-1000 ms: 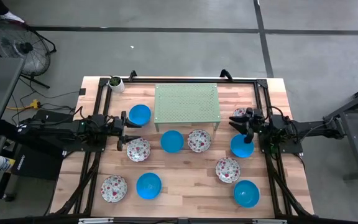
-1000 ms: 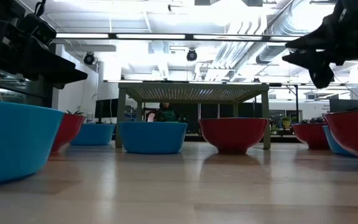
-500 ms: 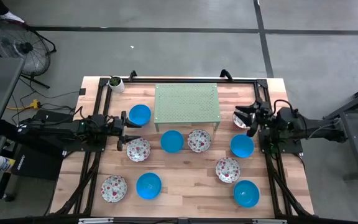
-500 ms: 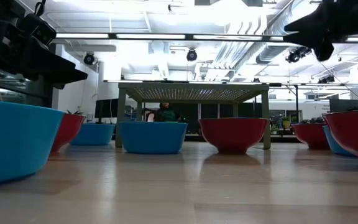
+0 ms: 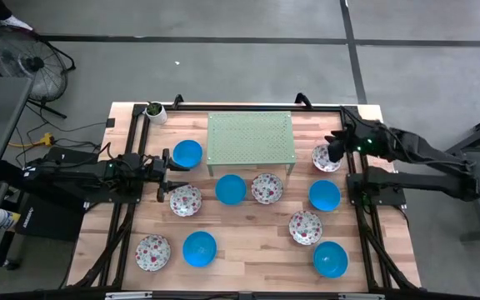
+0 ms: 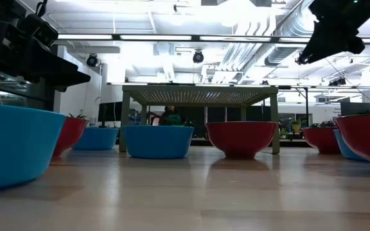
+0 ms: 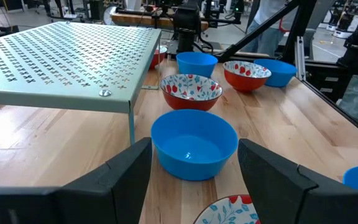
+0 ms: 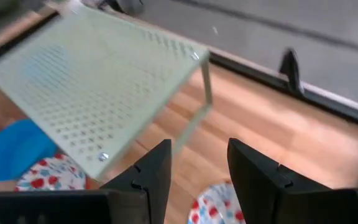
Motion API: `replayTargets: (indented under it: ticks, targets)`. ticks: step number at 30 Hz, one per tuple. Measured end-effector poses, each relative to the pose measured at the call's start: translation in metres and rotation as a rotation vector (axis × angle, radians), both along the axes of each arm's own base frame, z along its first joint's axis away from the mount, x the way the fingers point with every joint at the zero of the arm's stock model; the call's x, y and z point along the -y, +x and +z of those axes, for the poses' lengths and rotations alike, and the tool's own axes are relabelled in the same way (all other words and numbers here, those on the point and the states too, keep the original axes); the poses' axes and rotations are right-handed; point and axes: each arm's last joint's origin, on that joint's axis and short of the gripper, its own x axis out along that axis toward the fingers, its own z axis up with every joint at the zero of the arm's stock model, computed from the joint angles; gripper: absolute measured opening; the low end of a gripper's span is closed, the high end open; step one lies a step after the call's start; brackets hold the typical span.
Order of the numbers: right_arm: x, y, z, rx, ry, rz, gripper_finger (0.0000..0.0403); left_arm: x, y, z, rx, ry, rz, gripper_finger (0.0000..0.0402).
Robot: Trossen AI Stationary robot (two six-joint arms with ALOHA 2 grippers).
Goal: Pick & Place Mini bowls
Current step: Put the red bowl on the shelf
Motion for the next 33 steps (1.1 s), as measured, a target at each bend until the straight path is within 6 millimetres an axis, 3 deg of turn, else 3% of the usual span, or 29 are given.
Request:
replayTargets:
  ticks: [4,12,16,19,26,33]
  targets:
    - [0.011,0.01,0.003,-0.081,0.081,0.045,0.0144,0.0,0.0,0.0,0.0,0.0,0.0,0.0234]
    - [0.034,0.029,-0.008,-0.254,0.211,0.406,0.0144,0.0,0.0,0.0,0.0,0.0,0.0,0.0234]
    - [0.049,0.036,-0.014,-0.348,0.23,0.429,0.0144,0.0,0.0,0.0,0.0,0.0,0.0,0.0234]
    - [0.06,0.039,-0.017,-0.418,0.272,0.355,0.0144,0.0,0.0,0.0,0.0,0.0,0.0,0.0234]
    - [0.078,0.051,-0.031,-0.42,0.547,-0.065,0.0144,0.0,0.0,0.0,0.0,0.0,0.0,0.0234]
    - [0.08,0.068,-0.049,-0.433,0.692,-0.151,0.0144,0.0,0.0,0.0,-0.001,0.0,0.0,0.0234]
